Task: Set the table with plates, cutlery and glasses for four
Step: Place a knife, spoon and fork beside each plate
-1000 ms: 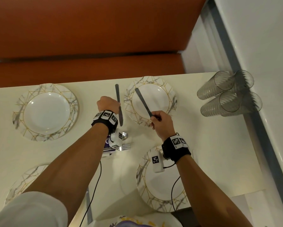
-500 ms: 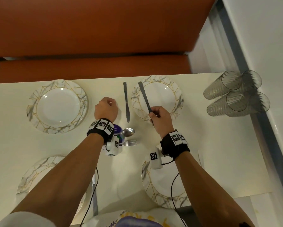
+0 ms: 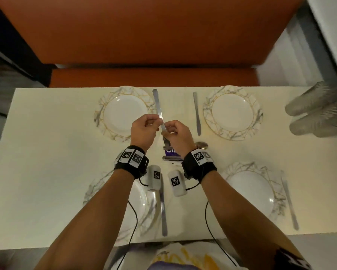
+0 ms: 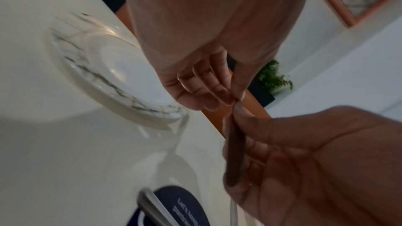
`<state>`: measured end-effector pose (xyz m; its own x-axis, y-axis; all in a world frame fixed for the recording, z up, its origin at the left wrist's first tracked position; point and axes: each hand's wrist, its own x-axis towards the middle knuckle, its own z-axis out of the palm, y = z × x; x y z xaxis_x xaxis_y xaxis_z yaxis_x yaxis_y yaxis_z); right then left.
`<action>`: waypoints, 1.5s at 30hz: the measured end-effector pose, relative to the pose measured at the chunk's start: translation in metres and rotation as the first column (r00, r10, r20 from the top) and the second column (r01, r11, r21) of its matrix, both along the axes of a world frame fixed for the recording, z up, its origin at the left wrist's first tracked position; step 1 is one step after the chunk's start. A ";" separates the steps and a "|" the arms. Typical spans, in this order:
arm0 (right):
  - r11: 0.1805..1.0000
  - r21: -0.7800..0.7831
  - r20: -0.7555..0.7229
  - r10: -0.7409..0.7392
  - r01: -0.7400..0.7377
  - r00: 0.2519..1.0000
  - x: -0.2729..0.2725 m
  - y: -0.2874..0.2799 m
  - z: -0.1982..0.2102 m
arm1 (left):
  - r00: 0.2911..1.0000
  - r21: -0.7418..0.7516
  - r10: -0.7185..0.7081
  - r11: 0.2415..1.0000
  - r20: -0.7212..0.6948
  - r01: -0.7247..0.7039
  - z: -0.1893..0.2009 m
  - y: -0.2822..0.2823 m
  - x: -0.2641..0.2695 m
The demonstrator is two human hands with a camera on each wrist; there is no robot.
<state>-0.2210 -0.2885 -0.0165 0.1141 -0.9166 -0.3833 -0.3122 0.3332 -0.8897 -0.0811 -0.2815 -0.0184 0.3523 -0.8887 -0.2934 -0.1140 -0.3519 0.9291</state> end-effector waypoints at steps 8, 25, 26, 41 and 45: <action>0.997 -0.026 0.025 0.067 -0.066 0.997 0.124 0.038 -0.008 | 0.997 0.072 0.021 0.997 -0.070 -0.016 0.009 0.022 0.137; 0.999 0.019 -0.146 0.035 -0.032 0.989 0.146 0.013 -0.034 | 0.946 0.387 -0.027 0.916 0.323 -0.106 -0.056 -0.037 0.284; 1.000 0.019 -0.158 0.026 -0.023 0.987 0.144 0.009 -0.035 | 0.939 0.393 -0.044 0.914 0.342 -0.100 -0.059 -0.041 0.284; 0.999 0.033 -0.117 -0.012 0.016 0.993 0.133 -0.006 -0.038 | 0.896 0.353 -0.046 0.927 0.442 -0.126 -0.070 -0.058 0.285; 0.999 0.041 -0.115 -0.018 0.023 0.993 0.131 -0.006 -0.038 | 0.892 0.330 -0.040 0.936 0.451 -0.125 -0.069 -0.058 0.286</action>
<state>-0.0898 -0.2941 -0.0548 0.0488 -0.9010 -0.4310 -0.4038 0.3769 -0.8336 0.2051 -0.3395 -0.0876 0.5529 -0.7429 -0.3774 -0.4620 -0.6502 0.6031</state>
